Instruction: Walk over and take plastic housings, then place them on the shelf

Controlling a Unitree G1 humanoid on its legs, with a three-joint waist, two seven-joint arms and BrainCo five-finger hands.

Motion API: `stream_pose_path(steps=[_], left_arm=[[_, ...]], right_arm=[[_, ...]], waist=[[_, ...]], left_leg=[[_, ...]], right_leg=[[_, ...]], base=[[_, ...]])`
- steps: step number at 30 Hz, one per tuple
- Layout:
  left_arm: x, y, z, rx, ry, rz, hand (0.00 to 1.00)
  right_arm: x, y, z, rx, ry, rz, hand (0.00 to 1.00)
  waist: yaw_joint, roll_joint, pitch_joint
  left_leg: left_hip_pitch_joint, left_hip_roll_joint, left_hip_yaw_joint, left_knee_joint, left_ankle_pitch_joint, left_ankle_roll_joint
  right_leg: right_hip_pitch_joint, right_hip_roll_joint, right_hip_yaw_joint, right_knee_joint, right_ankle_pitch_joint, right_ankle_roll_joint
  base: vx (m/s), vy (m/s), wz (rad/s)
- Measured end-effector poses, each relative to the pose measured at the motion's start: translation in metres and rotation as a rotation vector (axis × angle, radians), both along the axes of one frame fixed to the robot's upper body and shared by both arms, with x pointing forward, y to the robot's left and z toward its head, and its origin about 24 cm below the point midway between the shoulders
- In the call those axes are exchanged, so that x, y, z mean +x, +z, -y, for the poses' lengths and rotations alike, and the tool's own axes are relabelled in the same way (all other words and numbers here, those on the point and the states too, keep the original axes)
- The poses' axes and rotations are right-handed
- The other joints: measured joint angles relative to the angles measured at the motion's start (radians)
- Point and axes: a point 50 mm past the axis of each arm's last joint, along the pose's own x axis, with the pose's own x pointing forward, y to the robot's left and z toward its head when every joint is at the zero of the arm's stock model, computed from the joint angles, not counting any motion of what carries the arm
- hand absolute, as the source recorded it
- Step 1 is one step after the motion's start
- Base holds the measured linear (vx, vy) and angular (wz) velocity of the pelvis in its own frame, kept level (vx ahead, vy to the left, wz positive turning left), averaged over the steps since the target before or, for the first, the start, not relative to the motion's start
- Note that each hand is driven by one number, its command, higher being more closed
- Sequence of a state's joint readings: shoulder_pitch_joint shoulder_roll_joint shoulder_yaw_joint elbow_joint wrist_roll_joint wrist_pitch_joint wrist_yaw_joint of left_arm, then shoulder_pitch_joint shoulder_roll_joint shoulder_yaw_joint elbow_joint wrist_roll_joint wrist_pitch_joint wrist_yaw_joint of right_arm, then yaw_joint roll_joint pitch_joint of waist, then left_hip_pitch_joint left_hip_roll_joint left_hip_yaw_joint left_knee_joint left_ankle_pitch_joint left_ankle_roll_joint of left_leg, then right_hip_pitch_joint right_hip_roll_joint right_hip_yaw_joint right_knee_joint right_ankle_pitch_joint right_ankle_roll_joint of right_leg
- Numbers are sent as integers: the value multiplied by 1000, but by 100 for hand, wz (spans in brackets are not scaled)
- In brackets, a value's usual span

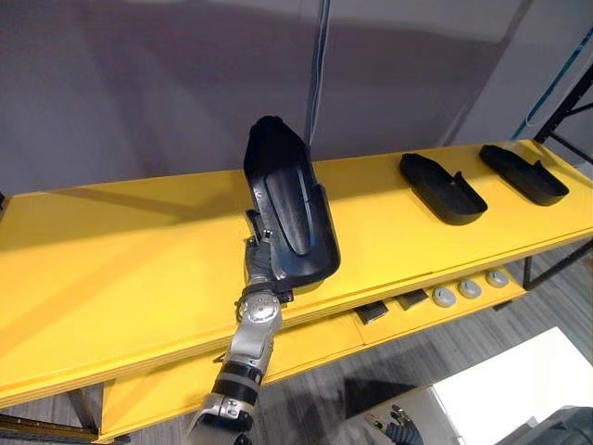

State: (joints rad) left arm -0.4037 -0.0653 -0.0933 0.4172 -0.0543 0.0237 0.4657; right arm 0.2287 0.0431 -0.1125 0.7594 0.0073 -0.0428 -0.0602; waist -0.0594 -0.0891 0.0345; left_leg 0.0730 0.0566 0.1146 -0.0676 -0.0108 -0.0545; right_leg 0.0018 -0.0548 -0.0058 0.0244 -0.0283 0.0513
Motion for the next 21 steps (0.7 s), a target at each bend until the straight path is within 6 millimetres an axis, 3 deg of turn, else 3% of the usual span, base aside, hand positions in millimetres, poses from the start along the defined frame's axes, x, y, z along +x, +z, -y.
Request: stream_pose_path(steps=[3, 8, 9, 21], left_arm=[[4, -5, -3, 9, 18, -39, 100], [17, 4, -2, 13, 20, -31, 100], [19, 5, -3, 12, 24, -34, 0], [32, 15, -7, -2, 53, -24, 0]], right_arm=[[3, 1, 0, 0, 3, 8, 0], [11, 3, -1, -4, 25, 28, 0], [12, 3, -1, -5, 26, 31, 0], [17, 5, 2, -14, 29, 42, 0]], waist=[[-14, 13, 9], [-24, 22, 26], [-25, 23, 28], [-41, 32, 56]], left_leg=[[-2, 0, 2, -2, 0, -1], [-18, 0, 4, -2, 7, -1], [-19, 0, 10, -3, 8, -1], [-31, -3, 19, -19, 30, 8]], right_leg=[[-4, 0, 1, 0, 0, 0], [-23, 1, 9, 1, 11, -2], [-27, 1, 18, 1, 14, -2], [-26, 3, 22, -48, 59, 1]], base=[[0, 0, 0], [-32, 8, -3], [-55, 16, -18], [-36, 8, -2]])
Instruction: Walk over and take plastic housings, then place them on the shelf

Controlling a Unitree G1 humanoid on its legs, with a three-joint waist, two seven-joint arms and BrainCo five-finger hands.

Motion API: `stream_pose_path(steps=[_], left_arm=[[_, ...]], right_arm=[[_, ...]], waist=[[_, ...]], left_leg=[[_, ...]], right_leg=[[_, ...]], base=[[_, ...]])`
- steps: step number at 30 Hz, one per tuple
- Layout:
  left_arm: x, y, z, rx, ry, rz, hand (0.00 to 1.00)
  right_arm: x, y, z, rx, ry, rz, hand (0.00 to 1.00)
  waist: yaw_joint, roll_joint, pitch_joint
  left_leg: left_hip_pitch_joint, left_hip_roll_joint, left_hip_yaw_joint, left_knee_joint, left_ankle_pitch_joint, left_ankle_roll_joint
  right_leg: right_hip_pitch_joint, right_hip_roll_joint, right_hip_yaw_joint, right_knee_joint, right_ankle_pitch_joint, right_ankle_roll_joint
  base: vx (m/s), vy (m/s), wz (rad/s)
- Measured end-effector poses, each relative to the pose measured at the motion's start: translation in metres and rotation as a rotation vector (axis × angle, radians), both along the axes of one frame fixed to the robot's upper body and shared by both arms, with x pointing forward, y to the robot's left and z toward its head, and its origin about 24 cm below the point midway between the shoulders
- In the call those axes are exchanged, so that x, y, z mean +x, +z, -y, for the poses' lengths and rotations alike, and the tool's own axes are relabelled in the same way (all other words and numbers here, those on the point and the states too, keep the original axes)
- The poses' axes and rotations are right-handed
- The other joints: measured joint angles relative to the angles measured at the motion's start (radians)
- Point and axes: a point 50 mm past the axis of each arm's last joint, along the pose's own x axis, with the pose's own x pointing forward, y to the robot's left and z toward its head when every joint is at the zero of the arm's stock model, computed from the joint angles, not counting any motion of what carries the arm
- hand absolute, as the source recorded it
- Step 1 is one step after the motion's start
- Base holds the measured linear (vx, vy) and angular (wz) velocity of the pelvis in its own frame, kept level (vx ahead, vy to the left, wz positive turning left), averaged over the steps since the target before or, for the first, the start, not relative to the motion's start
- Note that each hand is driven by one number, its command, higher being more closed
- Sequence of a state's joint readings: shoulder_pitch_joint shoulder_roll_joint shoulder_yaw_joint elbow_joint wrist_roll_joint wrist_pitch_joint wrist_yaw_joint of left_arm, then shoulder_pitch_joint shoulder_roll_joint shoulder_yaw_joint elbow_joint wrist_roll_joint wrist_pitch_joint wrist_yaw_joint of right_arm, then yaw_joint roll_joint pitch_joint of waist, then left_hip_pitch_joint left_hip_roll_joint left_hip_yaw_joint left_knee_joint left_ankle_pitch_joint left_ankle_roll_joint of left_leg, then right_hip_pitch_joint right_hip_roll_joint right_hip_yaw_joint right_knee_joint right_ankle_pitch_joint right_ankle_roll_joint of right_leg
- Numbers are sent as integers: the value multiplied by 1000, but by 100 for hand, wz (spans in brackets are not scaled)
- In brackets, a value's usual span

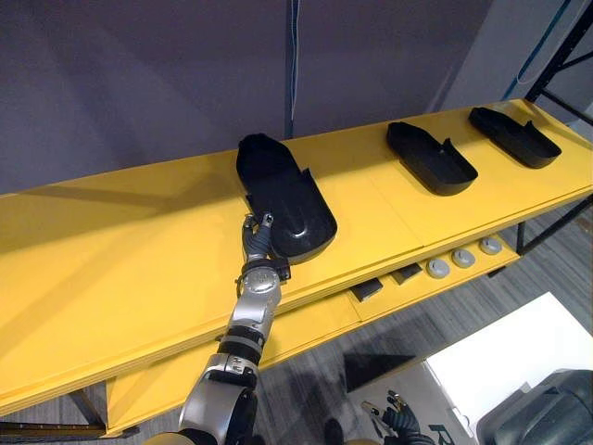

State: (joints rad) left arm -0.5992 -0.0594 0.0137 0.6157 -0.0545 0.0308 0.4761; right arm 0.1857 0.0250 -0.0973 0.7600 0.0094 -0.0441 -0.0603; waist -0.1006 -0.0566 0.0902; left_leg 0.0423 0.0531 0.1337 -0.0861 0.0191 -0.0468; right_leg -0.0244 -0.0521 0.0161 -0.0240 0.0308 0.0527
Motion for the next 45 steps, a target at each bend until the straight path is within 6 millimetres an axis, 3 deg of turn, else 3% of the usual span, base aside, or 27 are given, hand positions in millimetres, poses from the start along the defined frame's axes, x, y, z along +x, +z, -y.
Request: stream_pose_path(steps=[5, 17, 22, 25, 27, 31, 32, 40, 45], left_arm=[[5, 6, -2, 10, 1, 13, 0], [6, 7, -7, 1, 20, 20, 0], [-4, 11, -11, -19, 65, 65, 0], [-15, 27, -4, -14, 67, 157, 0], [-23, 49, 10, 20, 22, 275, 0], [-36, 75, 24, 47, -22, 421, 0], [-41, 80, 29, 44, -36, 450, 100], [-73, 95, 75, 64, -332, 607, 100], [-87, 77, 92, 152, -531, 577, 100]], right_arm=[[10, 3, 2, -7, 10, 22, 0], [13, 1, 4, -10, 18, 10, 0], [13, 1, 1, -11, 41, 8, 0], [11, 0, 2, -14, 46, 4, 0], [8, 0, 3, -16, 46, -2, 0], [6, 0, 3, -17, 46, 6, 0], [6, 0, 3, -15, 42, 7, 0], [-1, 1, 4, -12, 23, 18, 0], [-2, 1, 4, -10, 22, 15, 0]], waist=[[-8, 8, 27], [-24, 15, 35], [-28, 15, 40], [-15, 16, 41], [9, 16, 43], [21, 16, 43], [24, 16, 43], [56, 17, 42], [59, 17, 39]], left_leg=[[14, -3, -3, 0, 0, 0], [20, -5, -28, 0, 0, 0], [27, -4, -27, 0, 0, 1], [31, 1, -29, 0, 0, 1], [34, 1, -29, 1, 0, 0], [40, 1, -28, 2, -1, 0], [46, 1, -27, 1, -2, -2], [50, 1, -23, 1, -4, -4], [49, 1, -19, 1, -5, -4]], right_leg=[[18, 0, -3, -7, 1, 0], [46, 4, -26, -28, 3, -3], [53, 4, -26, -28, 3, -4], [57, 1, -22, -27, 3, -3], [57, 0, -20, -19, 0, -1], [56, -1, -16, -5, -5, 0], [57, -1, -12, 4, -10, 0], [53, -1, -9, 19, -21, 1], [52, -1, -9, 17, -22, 1]], base=[[0, 0, 0], [5, 5, 5], [0, 0, 0], [0, 0, 0], [0, 0, 0], [-6, 6, -2], [-11, 11, -7], [-2, 1, -1], [0, 0, 0]])
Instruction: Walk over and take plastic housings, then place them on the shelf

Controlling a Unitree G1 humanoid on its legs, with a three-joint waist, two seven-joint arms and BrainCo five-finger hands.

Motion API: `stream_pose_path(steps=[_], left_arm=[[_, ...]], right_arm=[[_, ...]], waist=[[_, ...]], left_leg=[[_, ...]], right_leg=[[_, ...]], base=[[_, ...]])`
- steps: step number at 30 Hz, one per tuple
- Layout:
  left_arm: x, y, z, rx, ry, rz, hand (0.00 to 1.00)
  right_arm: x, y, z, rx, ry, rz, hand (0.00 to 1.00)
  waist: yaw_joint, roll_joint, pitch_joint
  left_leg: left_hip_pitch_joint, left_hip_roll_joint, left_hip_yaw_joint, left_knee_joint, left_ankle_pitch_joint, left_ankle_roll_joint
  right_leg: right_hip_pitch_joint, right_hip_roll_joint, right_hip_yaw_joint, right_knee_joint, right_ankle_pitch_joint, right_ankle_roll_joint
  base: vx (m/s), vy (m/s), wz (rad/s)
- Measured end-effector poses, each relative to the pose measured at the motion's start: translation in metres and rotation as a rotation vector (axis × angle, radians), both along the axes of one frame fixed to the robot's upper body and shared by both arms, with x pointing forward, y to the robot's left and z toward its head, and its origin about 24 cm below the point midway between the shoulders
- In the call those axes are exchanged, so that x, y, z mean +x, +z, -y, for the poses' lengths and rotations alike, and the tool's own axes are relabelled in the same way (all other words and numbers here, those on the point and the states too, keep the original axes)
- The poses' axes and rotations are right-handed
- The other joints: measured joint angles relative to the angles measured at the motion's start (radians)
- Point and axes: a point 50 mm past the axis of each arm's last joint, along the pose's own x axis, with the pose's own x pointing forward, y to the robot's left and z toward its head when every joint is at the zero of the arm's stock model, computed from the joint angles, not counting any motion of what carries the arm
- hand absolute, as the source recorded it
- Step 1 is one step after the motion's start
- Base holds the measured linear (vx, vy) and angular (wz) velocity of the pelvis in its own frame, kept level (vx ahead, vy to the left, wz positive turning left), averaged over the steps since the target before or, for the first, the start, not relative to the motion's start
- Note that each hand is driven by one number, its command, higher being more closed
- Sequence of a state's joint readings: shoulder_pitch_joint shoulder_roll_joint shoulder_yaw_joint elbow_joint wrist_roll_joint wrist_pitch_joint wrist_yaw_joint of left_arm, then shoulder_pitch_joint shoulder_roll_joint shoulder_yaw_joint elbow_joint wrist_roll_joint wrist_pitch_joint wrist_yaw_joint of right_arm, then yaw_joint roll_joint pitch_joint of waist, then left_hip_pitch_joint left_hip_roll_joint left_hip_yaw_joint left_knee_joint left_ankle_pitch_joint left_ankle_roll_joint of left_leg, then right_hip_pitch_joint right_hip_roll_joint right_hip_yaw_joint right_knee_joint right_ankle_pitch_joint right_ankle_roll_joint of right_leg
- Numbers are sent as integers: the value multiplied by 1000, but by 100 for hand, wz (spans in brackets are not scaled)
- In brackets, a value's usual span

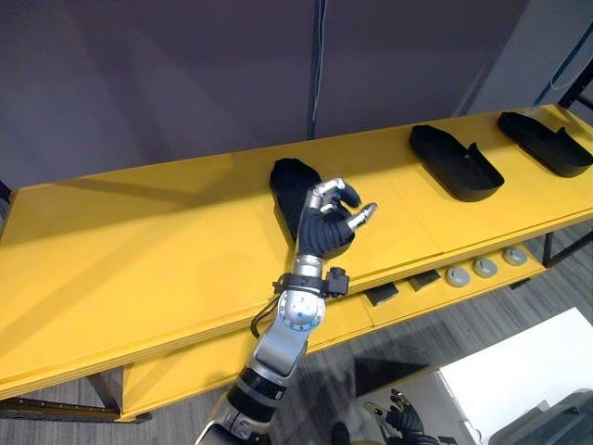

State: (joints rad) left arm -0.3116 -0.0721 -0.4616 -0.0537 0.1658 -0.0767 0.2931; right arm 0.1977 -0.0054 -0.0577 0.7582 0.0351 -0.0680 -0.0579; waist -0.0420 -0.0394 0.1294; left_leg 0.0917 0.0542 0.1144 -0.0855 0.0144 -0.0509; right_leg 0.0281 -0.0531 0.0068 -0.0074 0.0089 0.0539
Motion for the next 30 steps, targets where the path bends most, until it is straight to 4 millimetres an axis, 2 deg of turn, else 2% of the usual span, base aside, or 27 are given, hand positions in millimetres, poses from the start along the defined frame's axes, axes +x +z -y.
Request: stream_pose_path(steps=[4, 9, 15, 19, 23, 30], left_arm=[[-5, -16, 11, 91, -91, -39, 100], [-10, -59, 8, 220, -116, -166, 100], [-13, -92, 3, 324, -110, -271, 100], [-12, -106, 0, 362, -106, -322, 100], [-7, -114, -10, 382, -53, -365, 100], [-2, -114, -21, 378, 26, -364, 100]], right_arm=[[-2, -1, 0, 6, -8, -5, 0], [-3, -1, 0, 11, -7, -9, 0], [-3, -2, 0, 12, -5, -16, 0], [-3, -3, 0, 11, -3, -22, 0], [-3, -4, 2, 7, 1, -30, 0], [-1, -5, 2, 7, 4, -36, 0]], waist=[[10, 0, -3], [6, 7, -20], [7, 8, -31], [2, 8, -32], [-3, 8, -32], [-15, 6, -33]], left_leg=[[-2, 0, 0, 0, 0, 0], [0, 4, 3, 0, 0, 0], [-7, 11, 10, -1, 0, 0], [-16, 14, 10, -1, 0, 0], [-17, 15, 10, -1, 0, 0], [-17, 14, 11, -1, 1, -1]], right_leg=[[-2, 0, 0, 0, 0, 0], [0, 4, -1, -5, 1, 0], [7, 11, -1, -42, 21, -6], [5, 15, -2, -57, 28, -8], [8, 17, -3, -67, 32, -10], [10, 17, 2, -76, 43, -11]], base=[[0, 0, 0], [-2, 4, -1], [-3, 0, -2], [-2, -1, -1], [0, 0, 0], [-8, 1, -1]])
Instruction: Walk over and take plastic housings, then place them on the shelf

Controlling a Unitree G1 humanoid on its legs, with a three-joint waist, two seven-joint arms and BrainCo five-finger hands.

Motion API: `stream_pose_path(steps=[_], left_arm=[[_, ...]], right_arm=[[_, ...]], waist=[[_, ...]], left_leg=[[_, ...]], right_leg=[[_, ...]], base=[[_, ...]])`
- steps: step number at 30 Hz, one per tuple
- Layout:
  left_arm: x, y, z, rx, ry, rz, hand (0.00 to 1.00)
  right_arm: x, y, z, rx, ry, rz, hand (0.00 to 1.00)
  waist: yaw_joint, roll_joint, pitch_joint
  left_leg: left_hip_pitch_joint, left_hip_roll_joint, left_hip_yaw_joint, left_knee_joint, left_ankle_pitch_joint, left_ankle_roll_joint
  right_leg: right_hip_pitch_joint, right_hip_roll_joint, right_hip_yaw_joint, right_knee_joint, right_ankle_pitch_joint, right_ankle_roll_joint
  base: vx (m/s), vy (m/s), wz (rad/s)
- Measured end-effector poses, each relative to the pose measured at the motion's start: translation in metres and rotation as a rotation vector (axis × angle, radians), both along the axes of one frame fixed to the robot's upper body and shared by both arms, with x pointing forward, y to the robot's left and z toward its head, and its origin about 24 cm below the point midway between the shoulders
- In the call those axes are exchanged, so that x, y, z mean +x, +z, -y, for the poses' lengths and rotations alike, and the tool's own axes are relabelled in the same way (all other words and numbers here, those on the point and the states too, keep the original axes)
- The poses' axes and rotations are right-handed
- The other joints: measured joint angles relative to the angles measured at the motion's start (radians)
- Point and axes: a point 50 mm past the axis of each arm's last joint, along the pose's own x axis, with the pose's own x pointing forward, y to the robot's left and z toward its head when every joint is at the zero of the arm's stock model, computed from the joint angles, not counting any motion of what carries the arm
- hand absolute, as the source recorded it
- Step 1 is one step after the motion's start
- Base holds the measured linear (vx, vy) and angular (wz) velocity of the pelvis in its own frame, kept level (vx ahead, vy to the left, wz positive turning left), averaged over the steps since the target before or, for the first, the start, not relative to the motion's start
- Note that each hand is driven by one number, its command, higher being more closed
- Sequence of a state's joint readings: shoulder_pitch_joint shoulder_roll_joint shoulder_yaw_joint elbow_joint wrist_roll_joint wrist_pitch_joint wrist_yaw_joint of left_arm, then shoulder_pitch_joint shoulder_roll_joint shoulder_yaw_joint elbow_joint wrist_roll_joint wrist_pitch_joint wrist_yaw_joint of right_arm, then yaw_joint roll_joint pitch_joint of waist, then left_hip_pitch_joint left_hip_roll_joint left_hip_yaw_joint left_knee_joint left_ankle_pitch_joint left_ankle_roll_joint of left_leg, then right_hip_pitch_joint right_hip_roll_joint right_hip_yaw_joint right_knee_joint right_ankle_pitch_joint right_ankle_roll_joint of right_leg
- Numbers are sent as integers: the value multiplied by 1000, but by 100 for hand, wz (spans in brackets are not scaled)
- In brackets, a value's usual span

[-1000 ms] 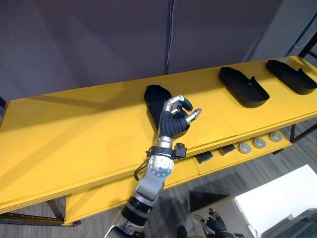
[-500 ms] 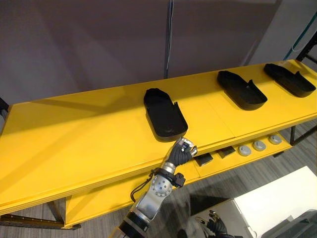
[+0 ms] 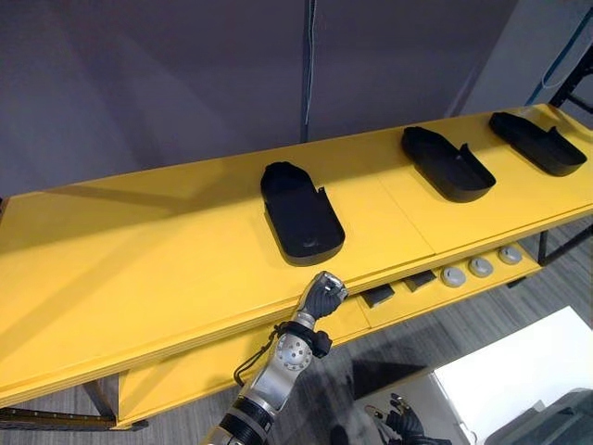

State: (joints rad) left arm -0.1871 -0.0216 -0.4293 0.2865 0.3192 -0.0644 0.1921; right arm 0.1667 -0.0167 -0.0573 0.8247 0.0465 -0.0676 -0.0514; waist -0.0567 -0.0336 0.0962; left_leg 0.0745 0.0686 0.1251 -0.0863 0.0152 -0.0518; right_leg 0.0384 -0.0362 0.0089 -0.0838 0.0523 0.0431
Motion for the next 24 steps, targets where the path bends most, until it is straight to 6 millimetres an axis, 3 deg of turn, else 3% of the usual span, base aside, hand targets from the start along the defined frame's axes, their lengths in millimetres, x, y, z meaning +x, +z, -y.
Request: stream_pose_path(steps=[7, 24], left_arm=[[13, 3, -22, -9, 132, 16, 100], [26, 7, -41, -5, 231, 31, 100]], right_arm=[[1, -1, 0, -1, 0, -4, 0], [2, -1, -1, -1, -2, -7, 0]], waist=[[-11, -3, -2], [-18, -14, 3]], left_leg=[[0, -1, 6, 0, 2, 1], [0, -2, 8, 0, 2, 1]], right_leg=[[-3, 0, 5, -1, 6, 2], [-4, 0, 7, -1, 6, 2]], base=[[-20, 4, -3], [0, 0, 0]])
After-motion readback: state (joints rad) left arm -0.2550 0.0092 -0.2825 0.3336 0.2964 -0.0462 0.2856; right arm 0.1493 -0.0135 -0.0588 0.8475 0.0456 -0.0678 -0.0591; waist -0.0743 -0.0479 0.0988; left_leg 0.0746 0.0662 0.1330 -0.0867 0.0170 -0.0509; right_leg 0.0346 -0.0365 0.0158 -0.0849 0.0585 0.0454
